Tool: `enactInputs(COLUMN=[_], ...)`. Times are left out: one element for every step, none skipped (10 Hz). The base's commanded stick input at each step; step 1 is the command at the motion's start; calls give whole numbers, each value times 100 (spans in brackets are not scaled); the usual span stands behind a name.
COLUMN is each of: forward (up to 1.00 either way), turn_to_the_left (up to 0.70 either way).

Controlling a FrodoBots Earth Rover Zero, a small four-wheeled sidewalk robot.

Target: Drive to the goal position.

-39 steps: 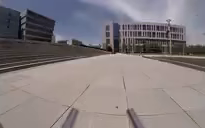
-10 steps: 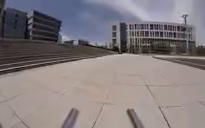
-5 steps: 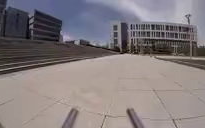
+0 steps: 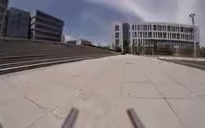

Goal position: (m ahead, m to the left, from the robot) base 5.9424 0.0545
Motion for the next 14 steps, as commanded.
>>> enactInputs(forward=[50,50,50,50,50,50,50,50,50,50,50,50,50,50], turn_to_the_left=[0,0,0,0,0,0,0,0,0,0,0,0,0,0])
